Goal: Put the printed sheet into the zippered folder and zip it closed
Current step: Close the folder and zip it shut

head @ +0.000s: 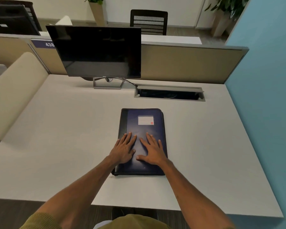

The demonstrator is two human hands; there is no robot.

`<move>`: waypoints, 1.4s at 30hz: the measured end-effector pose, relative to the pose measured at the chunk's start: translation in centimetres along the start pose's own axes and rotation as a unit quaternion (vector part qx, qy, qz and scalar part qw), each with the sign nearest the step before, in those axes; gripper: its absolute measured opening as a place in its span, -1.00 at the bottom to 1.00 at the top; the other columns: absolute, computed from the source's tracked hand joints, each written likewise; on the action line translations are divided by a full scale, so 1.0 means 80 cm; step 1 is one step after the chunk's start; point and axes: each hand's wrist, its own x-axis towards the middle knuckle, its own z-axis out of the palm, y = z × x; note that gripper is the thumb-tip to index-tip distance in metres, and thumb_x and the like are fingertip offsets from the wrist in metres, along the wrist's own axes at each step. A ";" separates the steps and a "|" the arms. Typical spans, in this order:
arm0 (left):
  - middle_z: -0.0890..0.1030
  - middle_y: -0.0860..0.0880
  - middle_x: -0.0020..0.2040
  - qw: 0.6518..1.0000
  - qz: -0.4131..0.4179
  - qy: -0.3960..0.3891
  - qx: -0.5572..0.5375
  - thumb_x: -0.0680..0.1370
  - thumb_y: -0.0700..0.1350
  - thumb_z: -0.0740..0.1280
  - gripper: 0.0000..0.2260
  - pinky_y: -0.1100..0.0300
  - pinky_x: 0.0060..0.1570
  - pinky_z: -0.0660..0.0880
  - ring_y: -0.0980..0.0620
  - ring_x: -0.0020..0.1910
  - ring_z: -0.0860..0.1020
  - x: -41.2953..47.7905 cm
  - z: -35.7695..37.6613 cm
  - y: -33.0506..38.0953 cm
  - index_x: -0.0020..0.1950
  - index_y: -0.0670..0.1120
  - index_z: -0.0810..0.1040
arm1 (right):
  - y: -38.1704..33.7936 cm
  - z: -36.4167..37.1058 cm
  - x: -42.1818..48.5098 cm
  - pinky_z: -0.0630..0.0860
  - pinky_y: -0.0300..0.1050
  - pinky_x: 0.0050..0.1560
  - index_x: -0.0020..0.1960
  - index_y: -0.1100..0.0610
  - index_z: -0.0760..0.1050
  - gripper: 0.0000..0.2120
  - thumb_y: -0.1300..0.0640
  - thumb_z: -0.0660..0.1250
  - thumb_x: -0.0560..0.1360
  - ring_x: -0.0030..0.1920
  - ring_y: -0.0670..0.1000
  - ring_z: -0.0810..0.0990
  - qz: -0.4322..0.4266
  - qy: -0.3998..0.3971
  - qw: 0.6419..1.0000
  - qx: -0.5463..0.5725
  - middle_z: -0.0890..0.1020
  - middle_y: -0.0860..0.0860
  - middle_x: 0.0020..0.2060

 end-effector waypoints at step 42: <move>0.65 -0.01 0.22 0.987 -0.011 0.140 -0.083 0.76 -0.06 0.19 -0.77 0.05 0.12 0.59 -0.01 0.18 0.59 -0.178 0.088 -0.081 0.35 -0.04 0.58 | -0.157 0.151 -0.086 0.69 0.02 0.15 0.26 0.00 0.57 -0.58 -0.29 0.35 0.59 0.07 0.03 0.74 0.037 0.084 0.995 0.048 0.75 -0.05 0.07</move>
